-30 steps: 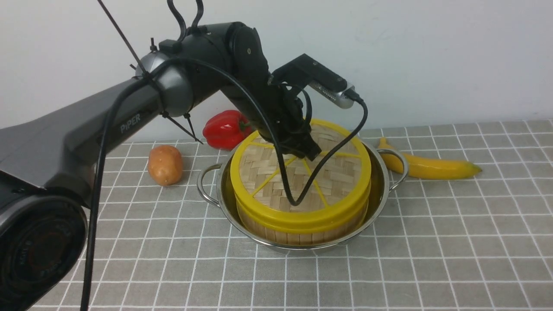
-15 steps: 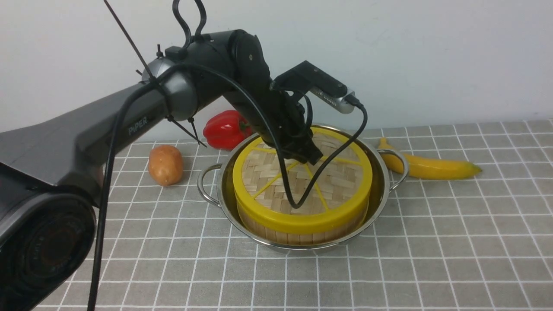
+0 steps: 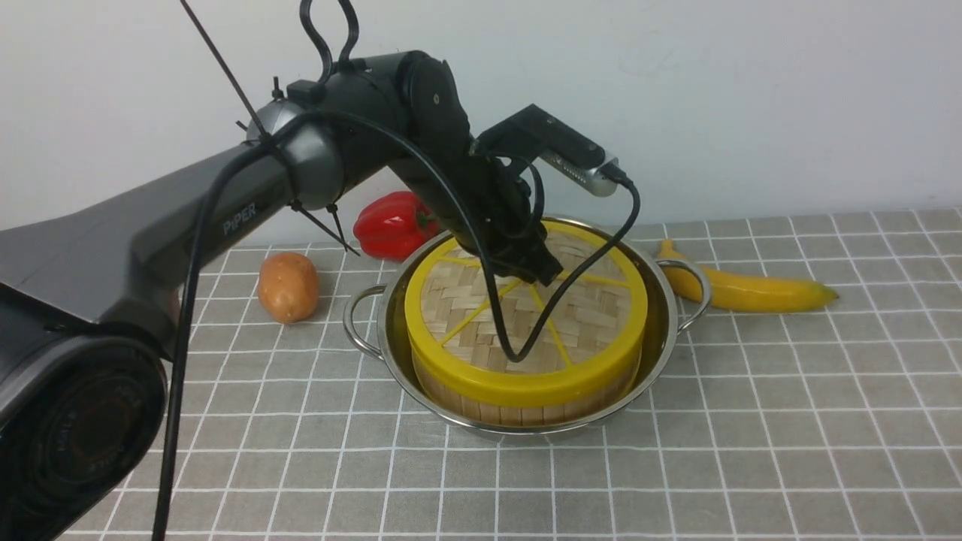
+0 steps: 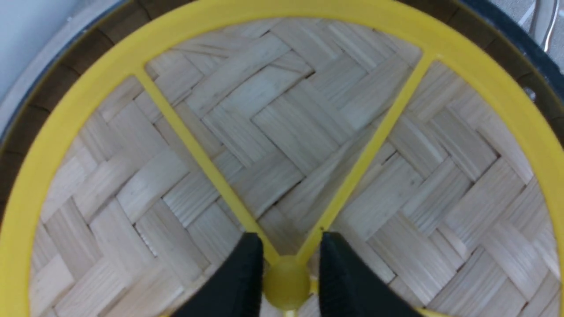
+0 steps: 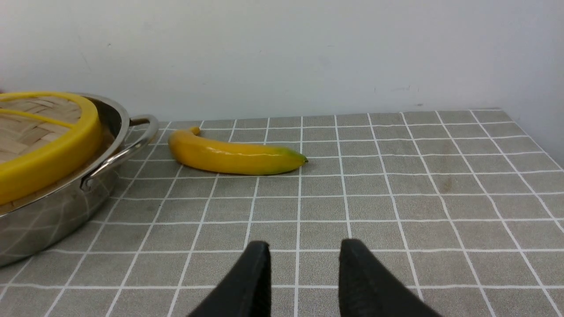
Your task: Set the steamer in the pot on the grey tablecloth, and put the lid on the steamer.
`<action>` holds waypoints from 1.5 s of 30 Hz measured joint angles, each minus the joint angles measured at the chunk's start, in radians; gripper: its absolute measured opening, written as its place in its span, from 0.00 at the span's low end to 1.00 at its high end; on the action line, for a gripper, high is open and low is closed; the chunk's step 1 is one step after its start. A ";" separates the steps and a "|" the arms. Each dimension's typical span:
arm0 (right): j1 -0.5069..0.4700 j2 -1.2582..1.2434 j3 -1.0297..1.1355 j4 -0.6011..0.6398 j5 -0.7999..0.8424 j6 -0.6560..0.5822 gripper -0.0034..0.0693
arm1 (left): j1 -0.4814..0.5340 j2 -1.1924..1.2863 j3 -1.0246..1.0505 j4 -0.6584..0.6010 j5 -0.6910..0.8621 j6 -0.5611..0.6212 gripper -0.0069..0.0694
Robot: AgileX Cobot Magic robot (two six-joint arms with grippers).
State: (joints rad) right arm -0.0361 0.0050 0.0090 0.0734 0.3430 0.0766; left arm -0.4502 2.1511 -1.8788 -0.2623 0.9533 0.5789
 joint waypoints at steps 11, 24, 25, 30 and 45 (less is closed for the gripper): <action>0.000 0.000 0.000 0.000 0.000 0.000 0.38 | -0.001 -0.111 0.001 0.042 -0.009 -0.019 0.91; 0.000 0.000 0.000 0.000 0.000 0.000 0.38 | -0.001 -0.429 -0.001 0.065 -0.096 -0.125 0.77; 0.000 0.000 0.000 0.000 0.000 0.000 0.38 | -0.001 -0.430 -0.001 0.065 -0.097 -0.125 0.76; 0.000 0.000 0.000 0.000 0.000 0.000 0.38 | -0.001 -0.433 -0.001 0.065 -0.148 -0.126 0.64; 0.000 0.000 0.000 0.000 0.000 0.000 0.38 | 0.202 -1.018 0.643 0.113 -0.424 -0.204 0.33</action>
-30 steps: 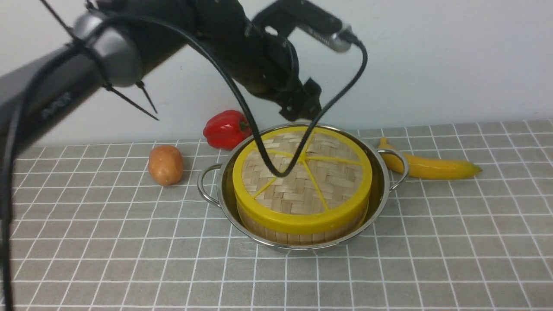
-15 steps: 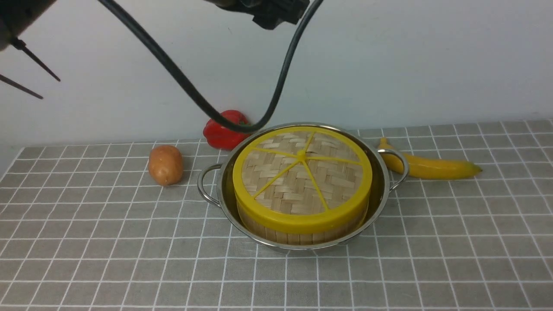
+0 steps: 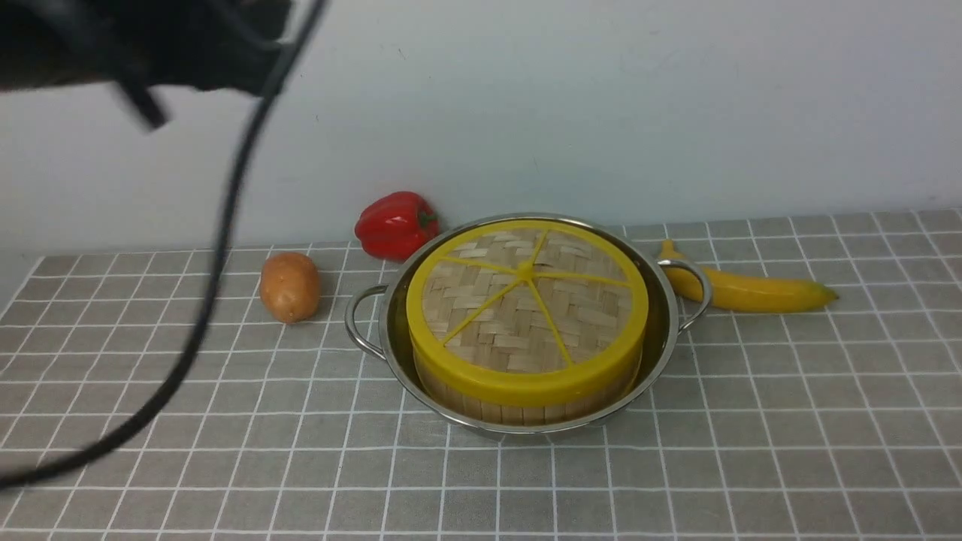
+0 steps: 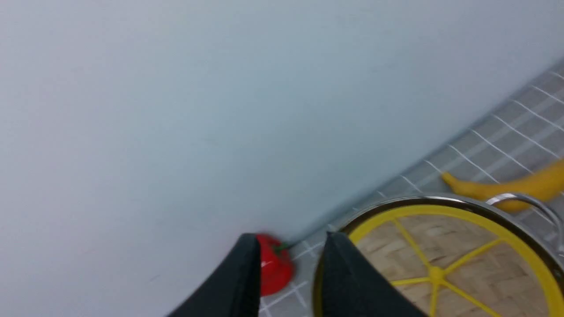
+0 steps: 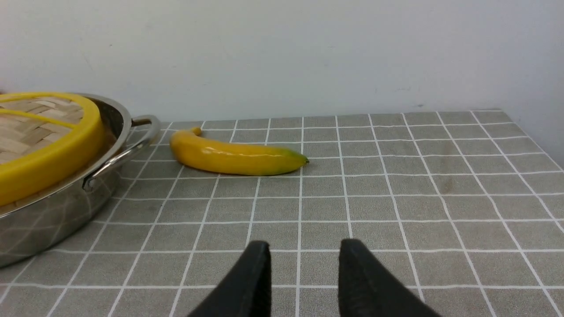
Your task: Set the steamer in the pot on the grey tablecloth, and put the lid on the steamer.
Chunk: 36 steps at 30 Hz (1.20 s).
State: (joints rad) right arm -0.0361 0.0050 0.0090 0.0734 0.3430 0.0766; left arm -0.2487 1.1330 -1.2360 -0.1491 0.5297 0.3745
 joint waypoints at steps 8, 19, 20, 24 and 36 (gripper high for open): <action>0.000 0.000 0.000 0.000 0.000 0.000 0.38 | 0.247 -0.506 0.606 -0.068 -0.160 -0.018 0.33; 0.000 0.000 0.000 0.000 0.000 0.000 0.38 | 0.284 -0.819 1.042 -0.112 -0.161 -0.025 0.34; 0.000 0.000 0.000 0.000 0.000 0.000 0.38 | 0.284 -0.820 1.048 -0.112 -0.161 -0.025 0.35; 0.000 0.000 0.000 0.000 0.000 0.000 0.38 | 0.285 -0.871 1.101 -0.066 -0.159 -0.022 0.37; 0.000 0.000 0.000 0.000 0.000 0.000 0.38 | 0.285 -1.131 1.217 0.035 -0.153 -0.038 0.39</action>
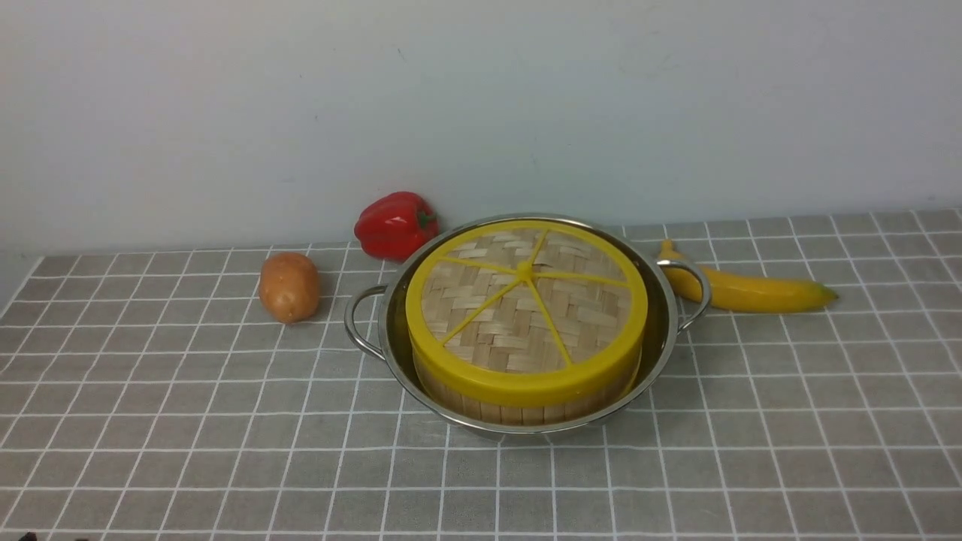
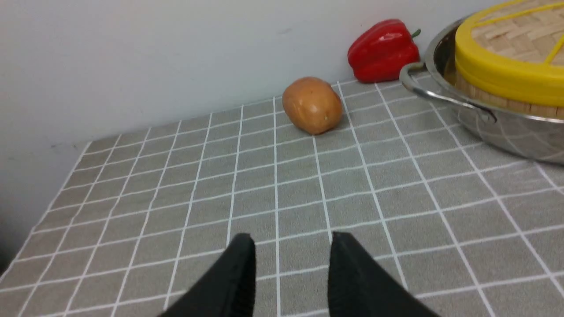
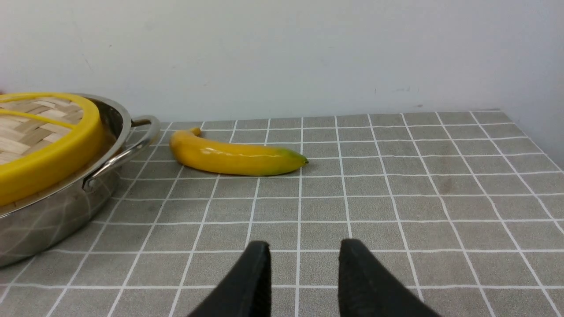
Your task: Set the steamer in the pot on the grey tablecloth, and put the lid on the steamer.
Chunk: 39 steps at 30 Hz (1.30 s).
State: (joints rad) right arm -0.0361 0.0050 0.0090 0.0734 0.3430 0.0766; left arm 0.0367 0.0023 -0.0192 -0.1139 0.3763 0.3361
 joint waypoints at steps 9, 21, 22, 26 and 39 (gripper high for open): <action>0.000 0.000 0.000 0.000 0.000 0.000 0.38 | 0.000 -0.001 0.027 0.050 0.012 -0.078 0.41; 0.000 0.000 0.000 0.000 0.000 0.000 0.38 | 0.000 -0.001 0.027 0.203 0.011 -0.271 0.41; 0.000 0.000 0.000 0.000 0.000 0.000 0.38 | 0.000 -0.001 0.027 0.206 0.011 -0.273 0.41; 0.000 0.000 0.000 0.000 0.000 0.000 0.38 | 0.000 -0.001 0.027 0.207 0.011 -0.273 0.41; 0.000 0.000 0.000 -0.016 0.000 -0.003 0.38 | 0.000 -0.001 0.027 0.207 0.010 -0.266 0.41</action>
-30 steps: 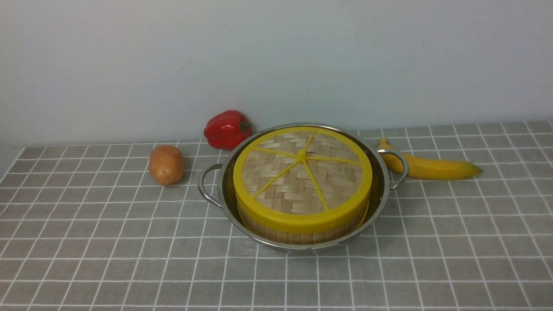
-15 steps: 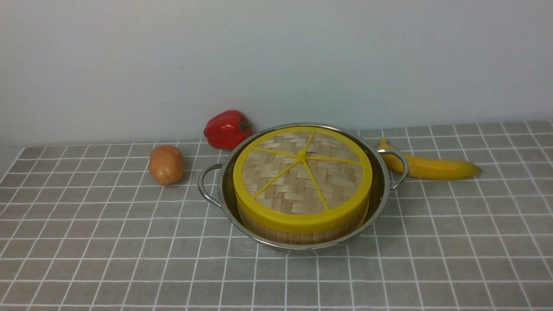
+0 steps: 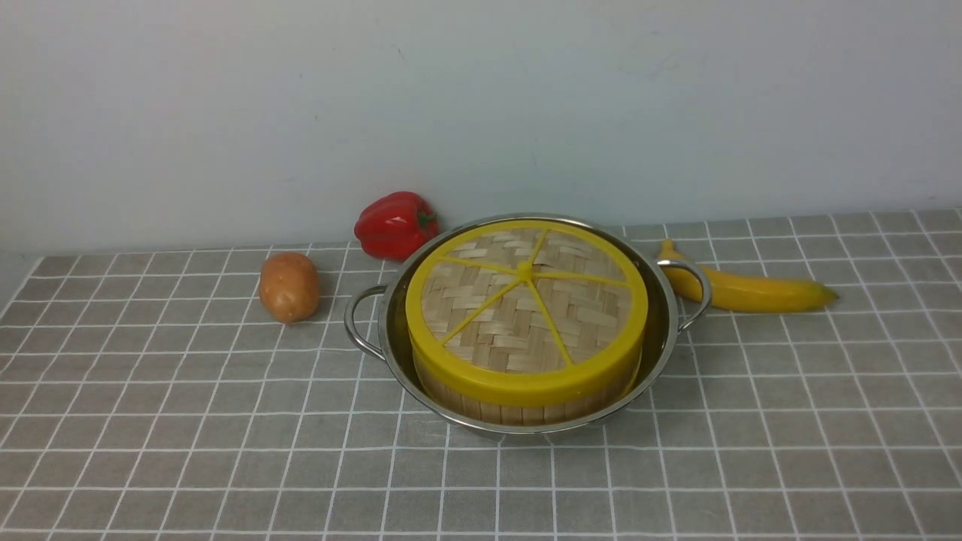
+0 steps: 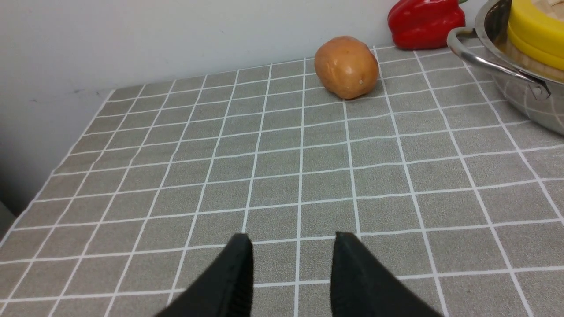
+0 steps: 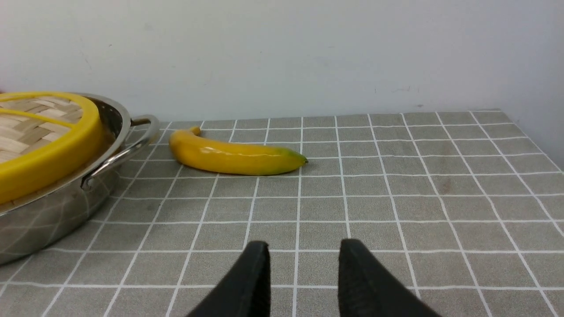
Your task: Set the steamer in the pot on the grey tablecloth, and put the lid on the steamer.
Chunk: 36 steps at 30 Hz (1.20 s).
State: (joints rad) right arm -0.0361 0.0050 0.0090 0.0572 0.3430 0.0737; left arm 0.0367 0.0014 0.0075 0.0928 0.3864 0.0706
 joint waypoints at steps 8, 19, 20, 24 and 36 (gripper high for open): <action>0.063 0.000 0.000 -0.016 0.004 0.000 0.38 | 0.000 0.000 0.000 0.000 -0.002 0.000 0.41; 0.144 0.000 0.000 -0.015 0.003 0.000 0.38 | 0.000 0.000 0.000 0.000 -0.002 0.000 0.41; 0.144 0.000 0.000 -0.015 0.003 0.000 0.38 | 0.000 0.000 0.000 0.000 -0.002 0.000 0.41; 0.144 0.000 0.000 -0.015 0.003 0.000 0.38 | 0.000 0.000 0.000 0.000 -0.002 0.000 0.41; 0.144 0.000 0.000 -0.015 0.003 0.000 0.38 | 0.000 0.000 0.000 0.000 -0.002 0.000 0.41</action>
State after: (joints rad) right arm 0.1079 0.0050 0.0090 0.0424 0.3460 0.0737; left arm 0.0367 0.0014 0.0075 0.0928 0.3847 0.0706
